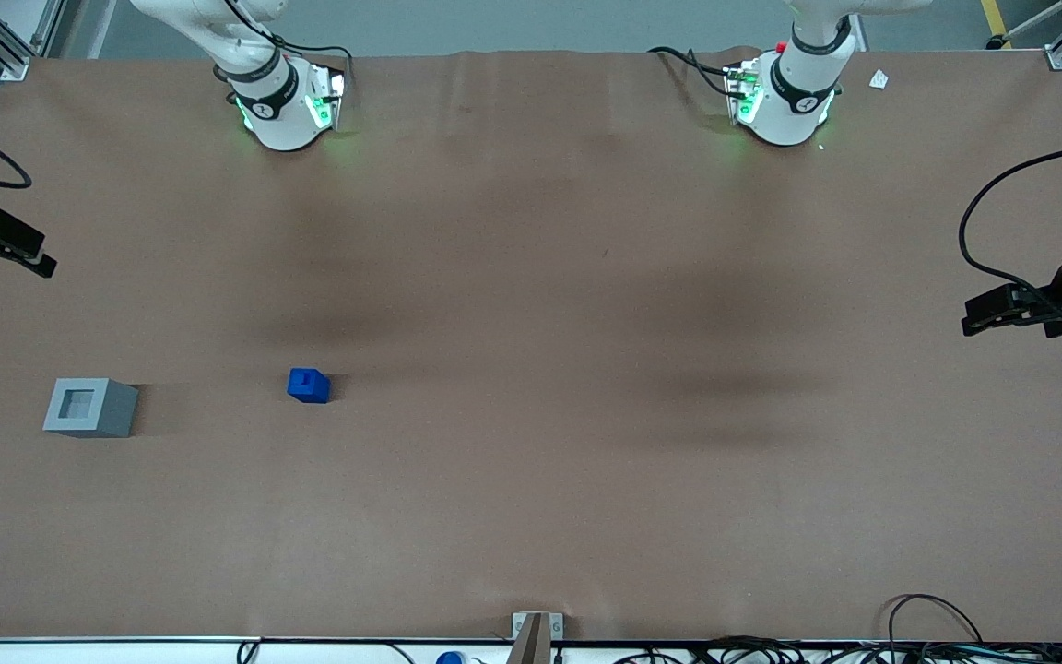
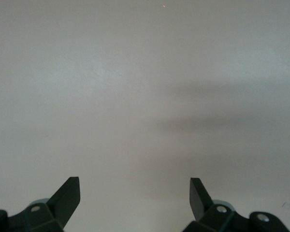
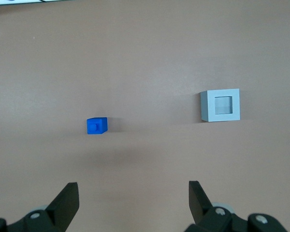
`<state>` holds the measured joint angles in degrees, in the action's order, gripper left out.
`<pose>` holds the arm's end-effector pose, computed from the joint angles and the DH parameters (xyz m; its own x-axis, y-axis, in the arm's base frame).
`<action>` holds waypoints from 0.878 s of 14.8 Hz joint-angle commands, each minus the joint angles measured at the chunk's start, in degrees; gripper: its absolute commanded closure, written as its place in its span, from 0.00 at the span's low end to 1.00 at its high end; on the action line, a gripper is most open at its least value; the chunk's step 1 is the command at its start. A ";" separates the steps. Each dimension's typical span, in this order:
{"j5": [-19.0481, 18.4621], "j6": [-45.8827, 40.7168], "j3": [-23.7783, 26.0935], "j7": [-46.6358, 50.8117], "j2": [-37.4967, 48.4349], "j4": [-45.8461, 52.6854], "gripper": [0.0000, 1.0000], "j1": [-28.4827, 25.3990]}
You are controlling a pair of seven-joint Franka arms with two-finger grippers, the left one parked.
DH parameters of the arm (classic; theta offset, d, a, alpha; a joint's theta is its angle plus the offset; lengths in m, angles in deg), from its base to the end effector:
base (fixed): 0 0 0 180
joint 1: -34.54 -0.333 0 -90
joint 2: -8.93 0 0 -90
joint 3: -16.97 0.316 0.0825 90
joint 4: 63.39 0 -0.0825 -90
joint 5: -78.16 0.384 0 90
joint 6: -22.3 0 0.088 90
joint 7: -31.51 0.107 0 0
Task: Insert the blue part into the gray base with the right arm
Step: 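Move the open right gripper over the small blue block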
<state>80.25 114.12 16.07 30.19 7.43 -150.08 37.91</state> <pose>0.5653 -0.0383 0.6402 0.9966 -0.0525 0.0641 -0.0503 -0.9981 -0.0346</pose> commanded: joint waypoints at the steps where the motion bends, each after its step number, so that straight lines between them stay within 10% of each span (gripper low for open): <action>1: -0.25 -0.85 0.72 0.88 -0.17 0.65 0.00 -0.11; 13: -3.59 -0.24 0.81 5.44 -0.96 -0.67 0.00 -4.86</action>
<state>77.15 113.62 16.79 33.17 6.69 -150.22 33.48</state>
